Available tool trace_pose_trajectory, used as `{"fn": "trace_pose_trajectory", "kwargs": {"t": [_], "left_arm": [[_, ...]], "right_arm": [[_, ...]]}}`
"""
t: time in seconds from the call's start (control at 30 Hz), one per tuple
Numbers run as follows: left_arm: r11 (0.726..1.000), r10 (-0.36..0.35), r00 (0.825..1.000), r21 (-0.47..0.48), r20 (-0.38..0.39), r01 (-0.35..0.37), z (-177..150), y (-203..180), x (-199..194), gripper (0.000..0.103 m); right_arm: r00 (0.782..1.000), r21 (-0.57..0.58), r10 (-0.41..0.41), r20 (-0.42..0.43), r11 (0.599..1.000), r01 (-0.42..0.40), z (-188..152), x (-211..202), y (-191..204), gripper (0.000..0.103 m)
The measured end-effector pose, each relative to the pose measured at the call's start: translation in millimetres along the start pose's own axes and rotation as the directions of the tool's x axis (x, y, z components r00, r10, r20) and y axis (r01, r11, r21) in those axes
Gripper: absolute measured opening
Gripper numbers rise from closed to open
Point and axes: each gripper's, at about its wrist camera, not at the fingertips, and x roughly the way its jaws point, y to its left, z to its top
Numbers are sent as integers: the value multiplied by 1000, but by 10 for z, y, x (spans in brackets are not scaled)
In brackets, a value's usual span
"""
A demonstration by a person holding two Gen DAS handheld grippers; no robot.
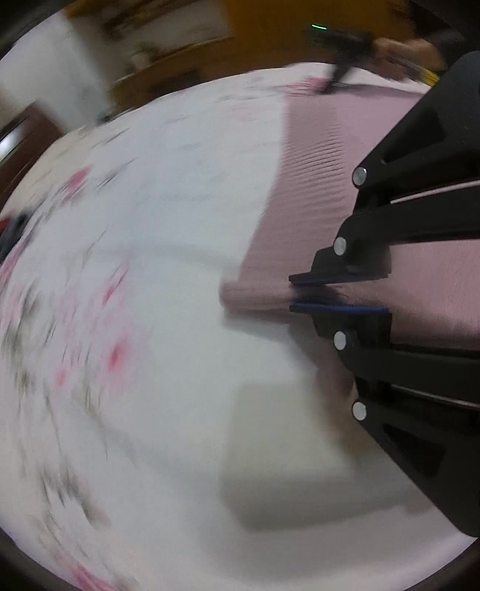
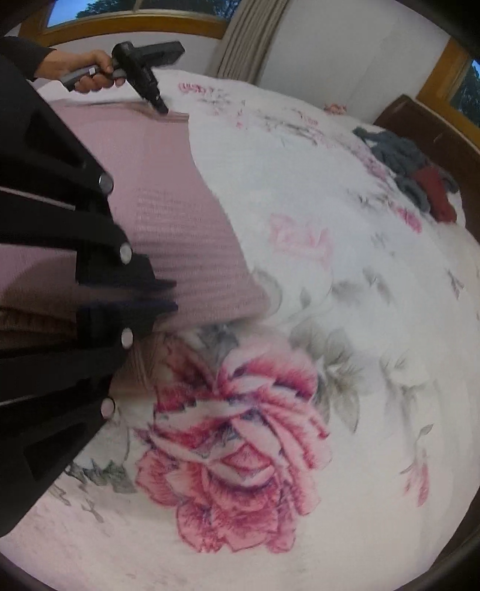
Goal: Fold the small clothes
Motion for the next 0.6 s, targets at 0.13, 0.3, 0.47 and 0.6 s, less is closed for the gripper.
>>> {"fn": "trace_pose_trajectory", "kwargs": {"t": [0.13, 0.3, 0.47, 0.6], "left_arm": [[997, -81, 992, 26, 96, 79, 2, -88, -392, 9], [994, -77, 994, 76, -72, 82, -88, -248, 0, 13], [999, 32, 988, 44, -152, -26, -146, -67, 266, 3], [982, -166, 982, 78, -92, 173, -335, -174, -285, 13]], "right_arm": [[1000, -21, -10, -7, 1000, 10, 25, 12, 50, 5], [999, -13, 36, 30, 999, -35, -40, -60, 87, 8], [1000, 16, -8, 8, 1000, 8, -36, -51, -30, 0], [996, -36, 91, 15, 995, -91, -235, -363, 161, 6]]}}
